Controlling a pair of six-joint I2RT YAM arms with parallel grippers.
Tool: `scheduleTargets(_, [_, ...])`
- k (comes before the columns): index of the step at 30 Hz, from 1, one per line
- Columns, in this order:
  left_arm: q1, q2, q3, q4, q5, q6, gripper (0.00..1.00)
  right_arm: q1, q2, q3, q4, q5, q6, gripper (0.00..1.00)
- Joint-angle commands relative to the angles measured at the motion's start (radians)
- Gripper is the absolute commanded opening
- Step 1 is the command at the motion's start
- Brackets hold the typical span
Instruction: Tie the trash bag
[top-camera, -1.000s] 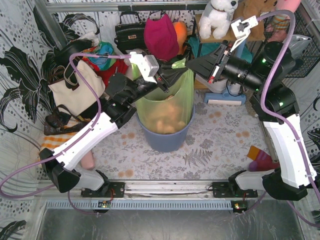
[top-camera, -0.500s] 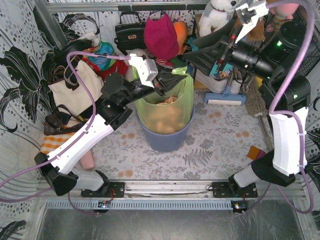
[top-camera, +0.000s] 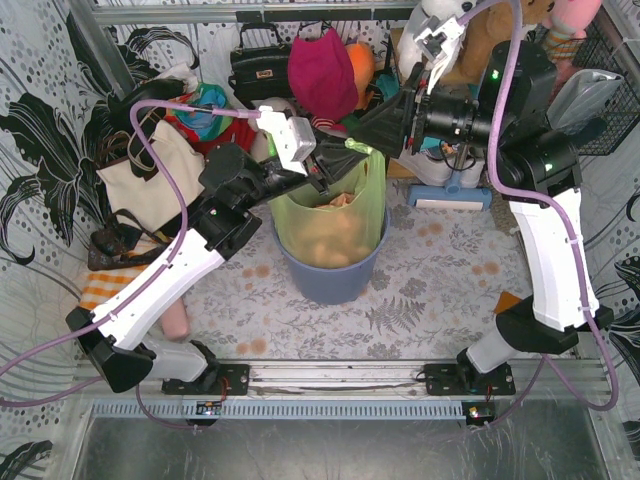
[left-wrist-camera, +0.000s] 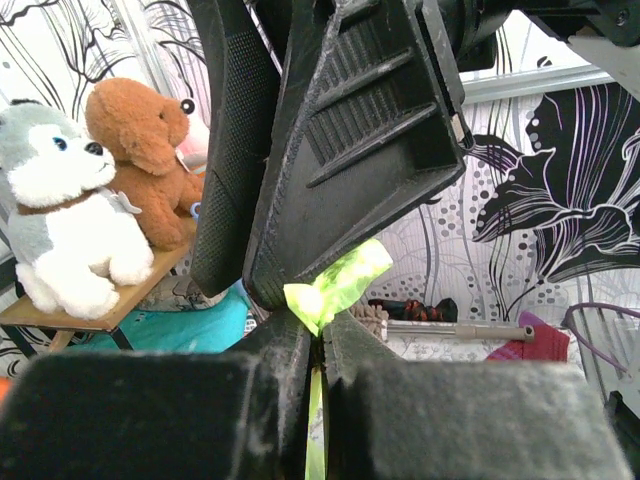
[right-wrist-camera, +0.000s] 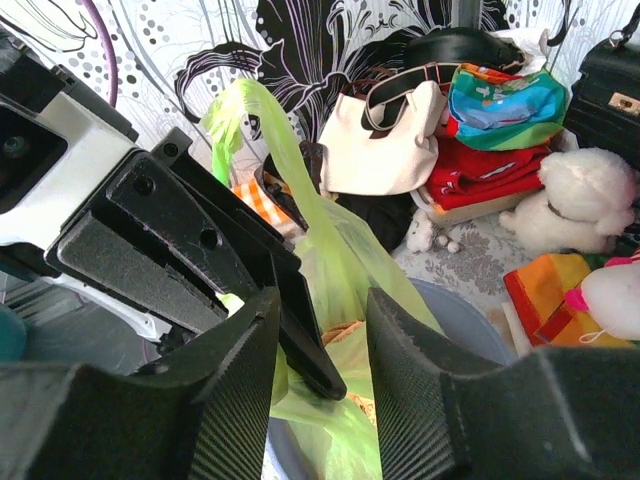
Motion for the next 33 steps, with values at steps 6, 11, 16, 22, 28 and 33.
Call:
scheduleTargets(6, [0.004,-0.002,0.037,0.024,-0.02,0.027,0.12,-0.002,-0.059,-0.008,-0.014,-0.006,0.038,0.5])
scheduleTargets(11, [0.004,0.004,0.045,0.016,-0.022,0.03,0.12,-0.001,-0.089,-0.024,-0.034,0.059,0.114,0.51])
scheduleTargets(16, [0.004,0.004,0.048,0.007,-0.025,0.035,0.12,-0.001,-0.084,-0.034,-0.075,0.083,0.222,0.51])
scheduleTargets(22, [0.004,0.003,0.047,0.007,-0.025,0.035,0.11,-0.002,-0.103,-0.1,-0.012,0.059,0.287,0.4])
scheduleTargets(28, [0.005,0.006,0.043,0.019,-0.013,0.026,0.11,-0.002,-0.083,-0.071,-0.012,0.081,0.293,0.29])
scheduleTargets(33, [0.004,0.009,0.042,0.015,-0.018,0.028,0.11,-0.002,-0.081,-0.061,-0.016,0.079,0.293,0.15])
